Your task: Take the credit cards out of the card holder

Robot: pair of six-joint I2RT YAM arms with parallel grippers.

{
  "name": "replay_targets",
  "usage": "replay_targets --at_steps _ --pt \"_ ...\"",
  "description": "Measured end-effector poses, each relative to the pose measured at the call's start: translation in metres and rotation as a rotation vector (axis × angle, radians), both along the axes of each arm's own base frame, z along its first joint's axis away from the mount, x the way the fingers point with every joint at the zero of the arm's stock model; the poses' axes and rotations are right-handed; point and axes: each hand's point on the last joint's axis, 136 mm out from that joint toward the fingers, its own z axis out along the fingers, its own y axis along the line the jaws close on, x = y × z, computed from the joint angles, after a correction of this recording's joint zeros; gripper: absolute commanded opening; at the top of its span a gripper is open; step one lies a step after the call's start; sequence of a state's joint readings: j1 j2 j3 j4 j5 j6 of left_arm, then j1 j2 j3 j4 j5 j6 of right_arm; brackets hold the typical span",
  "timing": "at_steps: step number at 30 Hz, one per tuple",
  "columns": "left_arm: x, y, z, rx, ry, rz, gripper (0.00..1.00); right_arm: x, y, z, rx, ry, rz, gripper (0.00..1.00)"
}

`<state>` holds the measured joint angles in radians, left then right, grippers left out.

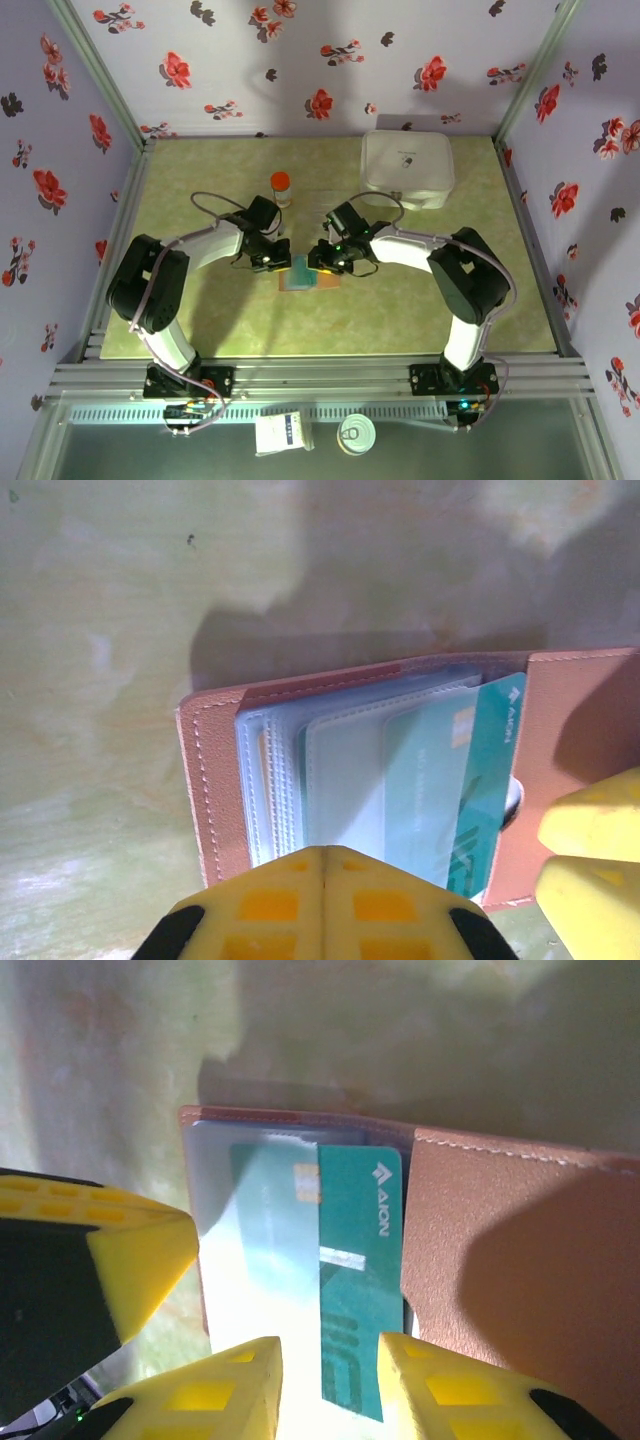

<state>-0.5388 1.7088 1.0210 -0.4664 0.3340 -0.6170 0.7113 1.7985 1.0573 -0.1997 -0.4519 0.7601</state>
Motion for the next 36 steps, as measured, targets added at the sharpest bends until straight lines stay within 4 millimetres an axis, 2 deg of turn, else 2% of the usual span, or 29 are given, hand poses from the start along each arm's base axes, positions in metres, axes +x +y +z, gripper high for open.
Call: replay_targets --at_steps 5,9,12,16,21,27,36 --pt "0.006 -0.011 0.016 -0.029 -0.034 -0.015 0.01 0.003 -0.003 0.003 0.002 -0.007 -0.011 0.31" --pt "0.003 -0.026 0.024 -0.044 -0.050 -0.050 0.00 0.004 -0.005 -0.001 -0.006 0.003 -0.014 0.32" --pt "-0.001 -0.029 0.018 -0.034 -0.034 -0.065 0.00 0.003 -0.006 -0.011 -0.020 0.026 -0.015 0.32" --pt "-0.006 -0.023 0.002 0.012 0.003 -0.063 0.00 0.002 -0.008 -0.025 -0.031 0.059 -0.016 0.32" --pt "-0.008 -0.015 -0.010 0.058 0.022 -0.055 0.00 0.004 -0.008 -0.025 -0.003 0.062 -0.014 0.35" --pt "-0.008 -0.012 -0.013 0.068 0.022 -0.055 0.00 0.004 -0.005 -0.023 0.063 0.068 -0.002 0.35" --pt "-0.007 -0.011 -0.013 0.070 0.017 -0.062 0.00 0.004 0.005 -0.015 0.139 0.062 0.022 0.23"
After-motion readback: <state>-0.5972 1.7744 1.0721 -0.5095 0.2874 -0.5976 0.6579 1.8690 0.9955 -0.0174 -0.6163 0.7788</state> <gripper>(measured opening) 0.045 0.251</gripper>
